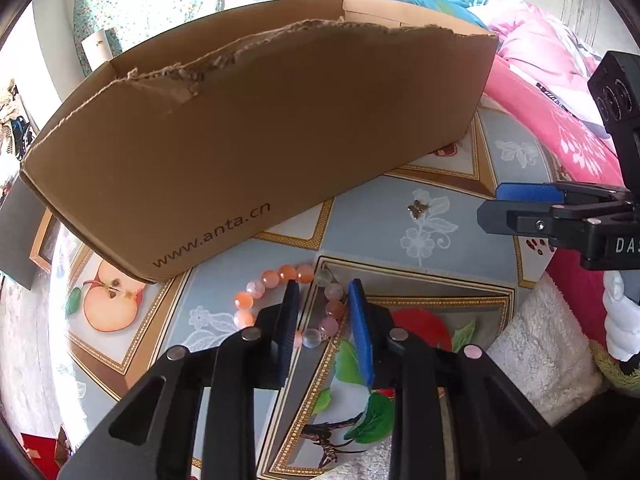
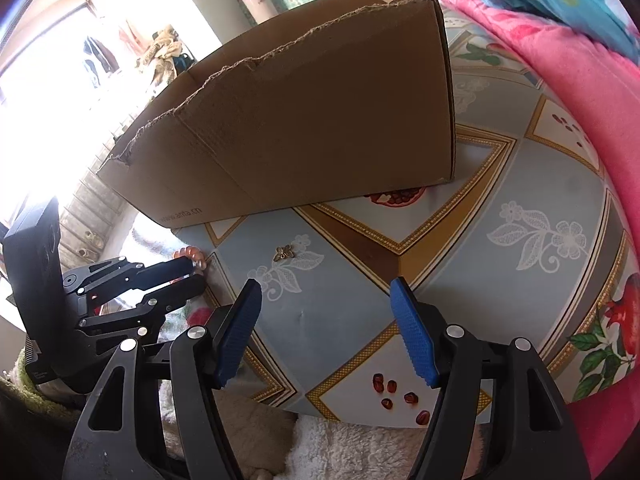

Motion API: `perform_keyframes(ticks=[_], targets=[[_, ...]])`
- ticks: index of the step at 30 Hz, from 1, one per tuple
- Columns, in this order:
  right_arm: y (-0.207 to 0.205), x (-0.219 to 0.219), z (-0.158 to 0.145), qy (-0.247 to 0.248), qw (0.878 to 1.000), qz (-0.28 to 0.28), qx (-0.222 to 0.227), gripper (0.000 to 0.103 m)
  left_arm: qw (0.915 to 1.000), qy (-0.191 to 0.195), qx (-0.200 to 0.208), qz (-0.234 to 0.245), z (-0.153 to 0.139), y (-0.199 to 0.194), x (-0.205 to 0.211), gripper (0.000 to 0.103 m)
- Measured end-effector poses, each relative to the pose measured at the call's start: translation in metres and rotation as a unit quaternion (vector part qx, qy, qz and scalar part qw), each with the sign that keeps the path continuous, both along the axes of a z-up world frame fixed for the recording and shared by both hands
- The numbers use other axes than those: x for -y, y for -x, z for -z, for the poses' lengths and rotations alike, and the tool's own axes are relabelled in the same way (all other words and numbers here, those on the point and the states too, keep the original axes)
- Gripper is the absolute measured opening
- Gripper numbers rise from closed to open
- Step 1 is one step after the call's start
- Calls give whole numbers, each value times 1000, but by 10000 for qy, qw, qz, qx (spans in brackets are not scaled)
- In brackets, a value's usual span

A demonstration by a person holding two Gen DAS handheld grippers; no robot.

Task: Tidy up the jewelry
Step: 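Lower the left tool onto the pink-orange bead bracelet and close on it, then open the right tool wide above the gold flower charm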

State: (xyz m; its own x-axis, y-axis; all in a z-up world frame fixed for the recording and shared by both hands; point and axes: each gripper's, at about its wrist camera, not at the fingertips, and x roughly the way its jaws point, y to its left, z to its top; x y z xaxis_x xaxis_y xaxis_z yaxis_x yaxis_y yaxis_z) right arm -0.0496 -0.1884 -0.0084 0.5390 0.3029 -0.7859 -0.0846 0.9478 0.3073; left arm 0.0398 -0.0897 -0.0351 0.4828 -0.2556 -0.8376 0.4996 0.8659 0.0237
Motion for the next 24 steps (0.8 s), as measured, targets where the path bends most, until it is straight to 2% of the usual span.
perform_keyframes(ticks=[12, 19, 24], targets=[[1, -1, 4, -163, 9996, 183, 135, 66, 9999, -1, 77, -68, 4, 1, 3, 24], [4, 0, 4, -398, 9985, 230, 297, 78, 9998, 21, 115, -146, 4, 4, -1, 24], [3, -9, 5, -121, 9991, 207, 351, 79, 9996, 86, 142, -231, 5, 6, -4, 24]])
